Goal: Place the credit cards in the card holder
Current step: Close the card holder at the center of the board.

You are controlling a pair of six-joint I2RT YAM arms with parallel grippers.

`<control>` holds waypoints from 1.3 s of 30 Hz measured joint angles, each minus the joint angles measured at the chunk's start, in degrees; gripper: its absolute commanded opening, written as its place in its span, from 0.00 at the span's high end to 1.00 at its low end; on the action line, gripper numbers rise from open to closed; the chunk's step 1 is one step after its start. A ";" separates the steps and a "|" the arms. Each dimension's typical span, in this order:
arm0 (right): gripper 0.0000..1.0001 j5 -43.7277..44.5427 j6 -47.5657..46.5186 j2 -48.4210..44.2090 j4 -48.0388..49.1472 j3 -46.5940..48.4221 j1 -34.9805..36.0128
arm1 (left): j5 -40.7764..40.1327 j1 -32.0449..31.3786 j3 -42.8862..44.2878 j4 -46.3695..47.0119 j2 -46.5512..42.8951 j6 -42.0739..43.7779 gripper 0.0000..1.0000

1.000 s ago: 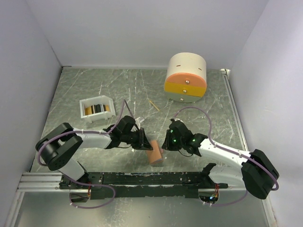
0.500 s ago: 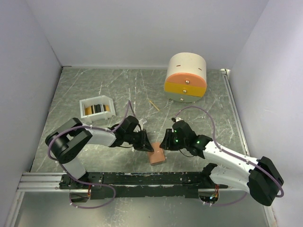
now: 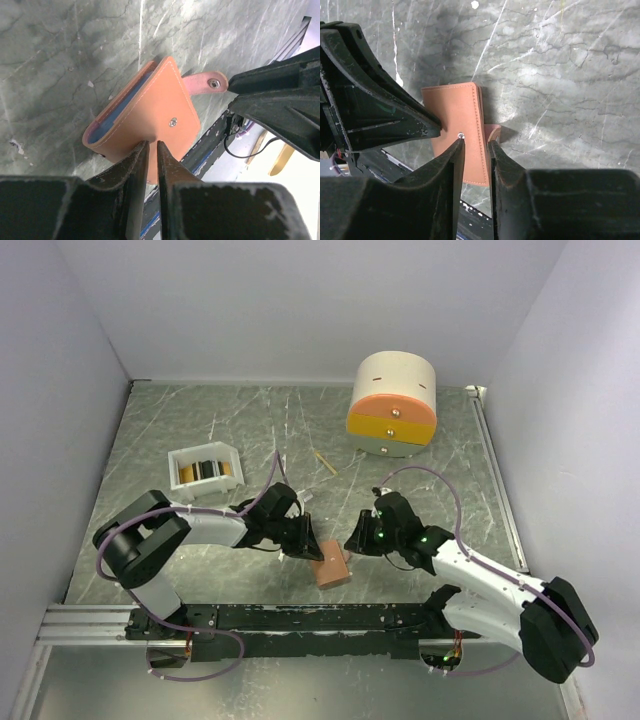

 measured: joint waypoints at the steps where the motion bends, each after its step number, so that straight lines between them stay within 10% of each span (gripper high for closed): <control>1: 0.72 -0.35 0.02 0.04 0.31 -0.17 -0.50 | -0.59 -0.07 0.09 -0.66 -0.31 0.20 0.74; 17: 0.75 -1.81 -3.72 -2.93 -3.80 0.63 -5.55 | -1.14 -0.42 -0.11 -1.29 -1.68 0.26 0.67; 39: 0.76 -18.88 -1.68 6.49 14.19 -6.05 -7.39 | -1.68 -1.55 1.95 -4.17 -0.39 1.73 0.71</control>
